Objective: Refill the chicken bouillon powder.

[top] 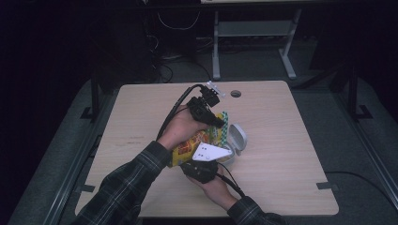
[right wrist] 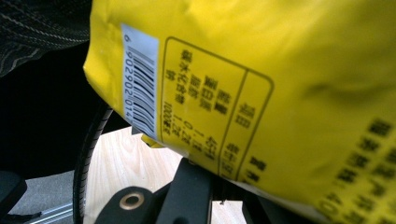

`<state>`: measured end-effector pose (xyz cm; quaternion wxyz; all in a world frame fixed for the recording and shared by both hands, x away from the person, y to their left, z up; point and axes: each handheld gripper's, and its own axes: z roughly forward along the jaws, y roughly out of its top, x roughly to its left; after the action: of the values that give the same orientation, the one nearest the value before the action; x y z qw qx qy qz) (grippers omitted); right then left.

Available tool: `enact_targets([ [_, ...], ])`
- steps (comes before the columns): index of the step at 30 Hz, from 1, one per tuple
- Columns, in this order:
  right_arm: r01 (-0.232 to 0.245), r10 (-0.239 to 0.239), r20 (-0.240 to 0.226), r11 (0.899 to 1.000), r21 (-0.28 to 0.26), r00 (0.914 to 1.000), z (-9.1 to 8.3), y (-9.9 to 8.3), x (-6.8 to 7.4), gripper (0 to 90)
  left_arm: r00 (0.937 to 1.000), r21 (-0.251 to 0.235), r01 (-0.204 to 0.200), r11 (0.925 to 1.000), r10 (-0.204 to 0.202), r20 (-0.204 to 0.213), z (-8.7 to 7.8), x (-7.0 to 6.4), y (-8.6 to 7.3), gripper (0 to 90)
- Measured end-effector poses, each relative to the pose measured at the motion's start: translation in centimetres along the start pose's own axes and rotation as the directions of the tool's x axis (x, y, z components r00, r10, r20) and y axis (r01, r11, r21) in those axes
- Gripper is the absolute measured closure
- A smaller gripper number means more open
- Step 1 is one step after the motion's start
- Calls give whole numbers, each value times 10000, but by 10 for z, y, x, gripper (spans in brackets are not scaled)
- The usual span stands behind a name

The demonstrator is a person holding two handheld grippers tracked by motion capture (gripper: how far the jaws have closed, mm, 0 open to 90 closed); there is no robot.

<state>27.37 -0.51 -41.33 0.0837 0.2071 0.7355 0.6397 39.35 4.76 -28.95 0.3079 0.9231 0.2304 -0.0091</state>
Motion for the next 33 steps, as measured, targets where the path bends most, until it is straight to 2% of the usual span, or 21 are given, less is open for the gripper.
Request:
enact_targets([
  [33,-178,178,-7,9998,-63,9998,0,1,0,900,9999,1,-12,10000,12,-118,0,-2,1,898],
])
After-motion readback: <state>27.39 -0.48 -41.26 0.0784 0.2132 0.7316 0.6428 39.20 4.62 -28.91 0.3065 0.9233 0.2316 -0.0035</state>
